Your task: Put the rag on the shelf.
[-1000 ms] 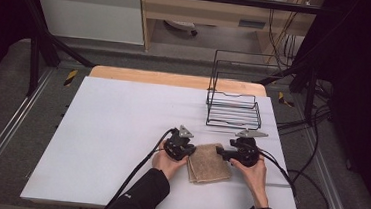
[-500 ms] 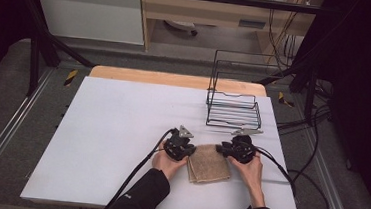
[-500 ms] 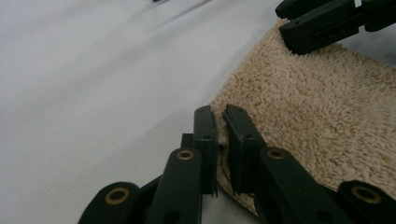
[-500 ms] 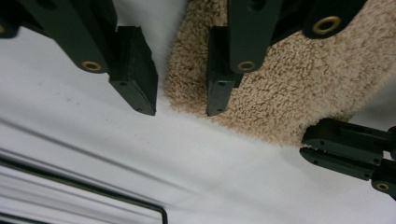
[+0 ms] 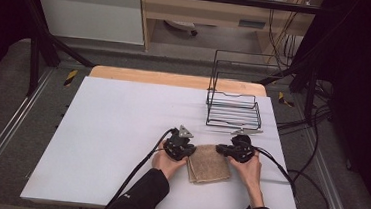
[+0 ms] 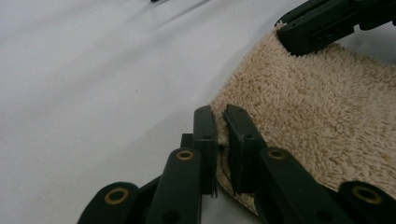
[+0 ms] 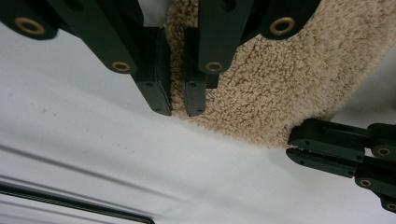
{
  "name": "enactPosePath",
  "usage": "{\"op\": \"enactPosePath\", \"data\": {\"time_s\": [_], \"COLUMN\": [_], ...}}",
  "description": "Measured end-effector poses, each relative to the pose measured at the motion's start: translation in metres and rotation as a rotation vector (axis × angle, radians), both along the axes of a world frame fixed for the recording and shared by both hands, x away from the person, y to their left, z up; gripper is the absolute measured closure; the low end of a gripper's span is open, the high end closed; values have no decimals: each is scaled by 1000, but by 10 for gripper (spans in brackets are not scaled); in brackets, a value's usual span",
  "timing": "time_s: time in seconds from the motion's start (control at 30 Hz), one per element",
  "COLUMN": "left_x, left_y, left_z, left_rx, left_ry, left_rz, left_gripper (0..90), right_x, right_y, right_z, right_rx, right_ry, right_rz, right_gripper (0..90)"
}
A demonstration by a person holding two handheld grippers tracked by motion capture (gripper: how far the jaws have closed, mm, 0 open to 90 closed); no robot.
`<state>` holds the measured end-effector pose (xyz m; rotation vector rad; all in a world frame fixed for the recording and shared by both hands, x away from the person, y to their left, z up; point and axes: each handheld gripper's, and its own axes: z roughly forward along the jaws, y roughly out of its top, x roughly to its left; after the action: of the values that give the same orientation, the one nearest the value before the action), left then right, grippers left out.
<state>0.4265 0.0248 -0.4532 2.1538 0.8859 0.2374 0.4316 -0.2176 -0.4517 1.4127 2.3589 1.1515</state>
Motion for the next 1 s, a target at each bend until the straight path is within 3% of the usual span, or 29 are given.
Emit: {"op": "enactPosePath", "data": {"time_s": [0.3, 0.5, 1.0], "left_x": [1, 1, -6], "left_y": [1, 5, 11], "left_z": [0, -1, 9], "left_rx": [-17, -70, -143], "left_ry": [12, 36, 5], "left_rz": [4, 33, 33], "left_gripper": [833, 845, 850], "right_x": [-2, -4, -18], "right_y": [1, 0, -7], "right_z": [0, 3, 18], "right_rx": [-1, 3, 61], "right_ry": [-11, -20, -81], "right_rz": [-14, -11, -11], "right_gripper": [845, 848, 848]}}
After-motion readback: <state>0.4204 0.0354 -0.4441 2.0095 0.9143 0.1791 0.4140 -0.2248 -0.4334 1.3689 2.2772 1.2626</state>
